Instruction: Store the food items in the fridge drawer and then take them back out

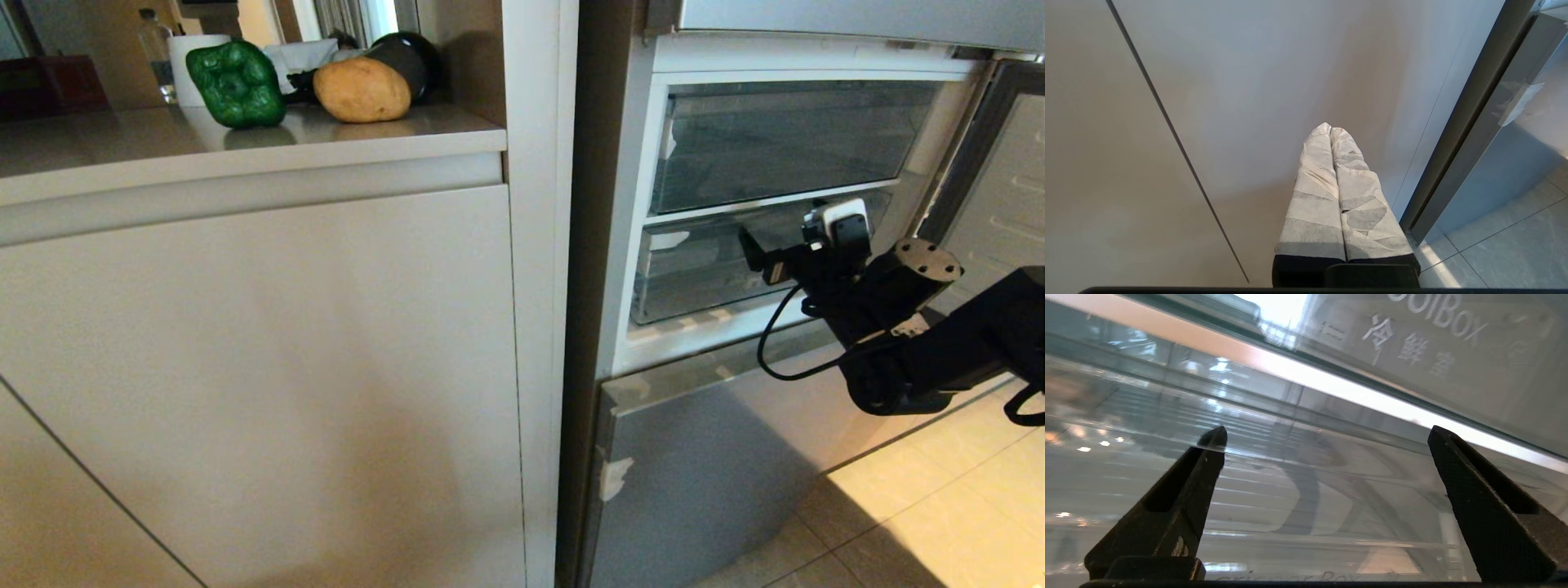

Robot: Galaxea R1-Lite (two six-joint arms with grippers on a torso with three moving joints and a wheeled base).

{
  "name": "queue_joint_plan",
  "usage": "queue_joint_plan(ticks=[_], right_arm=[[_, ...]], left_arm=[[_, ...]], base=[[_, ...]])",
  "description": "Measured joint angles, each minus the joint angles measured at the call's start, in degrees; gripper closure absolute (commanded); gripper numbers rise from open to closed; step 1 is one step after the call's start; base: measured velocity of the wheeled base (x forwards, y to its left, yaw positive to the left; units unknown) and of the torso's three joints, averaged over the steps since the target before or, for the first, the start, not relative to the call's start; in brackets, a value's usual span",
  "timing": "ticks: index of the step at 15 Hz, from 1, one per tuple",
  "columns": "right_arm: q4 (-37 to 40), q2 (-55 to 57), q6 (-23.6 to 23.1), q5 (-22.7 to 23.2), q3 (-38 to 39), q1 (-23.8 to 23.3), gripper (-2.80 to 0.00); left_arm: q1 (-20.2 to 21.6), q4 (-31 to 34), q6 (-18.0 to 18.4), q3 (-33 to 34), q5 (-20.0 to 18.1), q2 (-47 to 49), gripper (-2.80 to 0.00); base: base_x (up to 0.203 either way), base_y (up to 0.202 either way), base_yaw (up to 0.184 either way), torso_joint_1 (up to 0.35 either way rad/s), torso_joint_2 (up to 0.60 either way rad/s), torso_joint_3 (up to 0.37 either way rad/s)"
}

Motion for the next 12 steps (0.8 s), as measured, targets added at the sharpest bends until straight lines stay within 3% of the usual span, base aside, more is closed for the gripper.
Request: queue_joint_plan(ticks=[12], right_arm=[[-0.4, -1.1, -0.5, -3.3, 1.6, 0.0, -2.80]], left_arm=[[0.0, 0.0, 0.0, 0.0, 0.0, 0.0, 0.00]], base=[[0.000, 0.000, 0.000, 0.000, 0.00, 0.000]])
